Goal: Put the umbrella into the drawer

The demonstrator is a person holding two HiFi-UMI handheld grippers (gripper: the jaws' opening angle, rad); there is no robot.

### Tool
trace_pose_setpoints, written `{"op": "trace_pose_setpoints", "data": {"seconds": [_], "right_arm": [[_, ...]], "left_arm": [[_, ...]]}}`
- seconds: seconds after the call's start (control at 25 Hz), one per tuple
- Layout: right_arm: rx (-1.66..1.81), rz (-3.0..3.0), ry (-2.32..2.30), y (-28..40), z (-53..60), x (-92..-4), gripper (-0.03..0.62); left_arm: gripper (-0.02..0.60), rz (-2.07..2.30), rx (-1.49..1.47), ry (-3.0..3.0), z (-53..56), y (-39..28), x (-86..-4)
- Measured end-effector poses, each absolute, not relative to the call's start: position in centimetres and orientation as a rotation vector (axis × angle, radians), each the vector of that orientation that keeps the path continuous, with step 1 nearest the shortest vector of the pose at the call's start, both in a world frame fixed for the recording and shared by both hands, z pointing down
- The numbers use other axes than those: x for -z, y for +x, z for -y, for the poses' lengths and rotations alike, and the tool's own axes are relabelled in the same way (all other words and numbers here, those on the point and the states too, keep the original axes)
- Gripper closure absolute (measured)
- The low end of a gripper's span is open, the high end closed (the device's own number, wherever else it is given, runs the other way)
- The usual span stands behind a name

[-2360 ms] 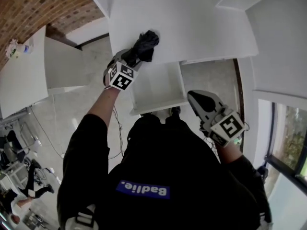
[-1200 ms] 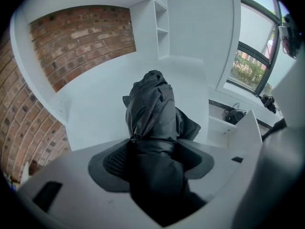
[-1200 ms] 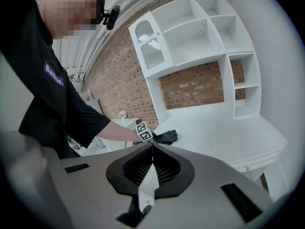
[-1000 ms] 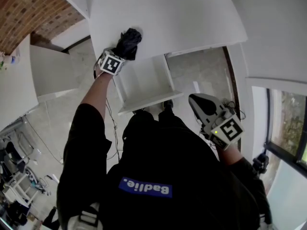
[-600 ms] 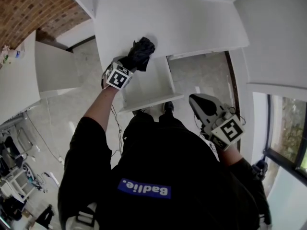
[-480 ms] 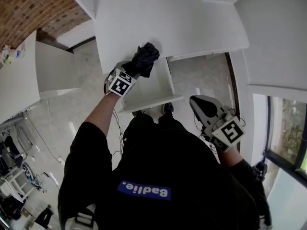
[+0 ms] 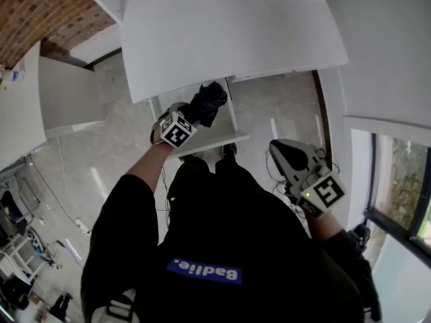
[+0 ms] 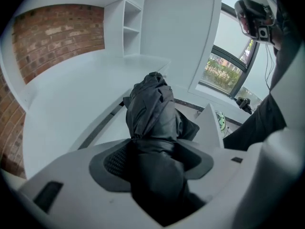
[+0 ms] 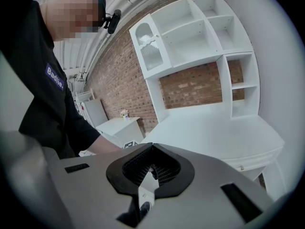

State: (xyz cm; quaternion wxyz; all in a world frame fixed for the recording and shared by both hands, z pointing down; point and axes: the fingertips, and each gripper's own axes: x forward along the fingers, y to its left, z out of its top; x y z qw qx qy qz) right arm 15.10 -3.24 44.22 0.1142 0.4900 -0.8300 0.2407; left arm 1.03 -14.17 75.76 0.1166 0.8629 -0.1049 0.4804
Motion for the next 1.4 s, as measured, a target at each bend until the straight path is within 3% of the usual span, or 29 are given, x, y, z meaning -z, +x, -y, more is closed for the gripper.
{"op": "trace_pose_setpoints", "data": {"seconds": [0.48,1.4], "right_arm": [[-0.766,2.321,1.502,18.5,1.5,-46.7,0.565],[-0.766,2.26,1.511,20.2,-1.5,-47.1,0.565]], "left_arm": [[0.311,0.364,-1.514,2.291,14.3,1.1,-86.1],[0.322,0.382,-1.71,2.079,12.5,-0.1,-91.7]]}}
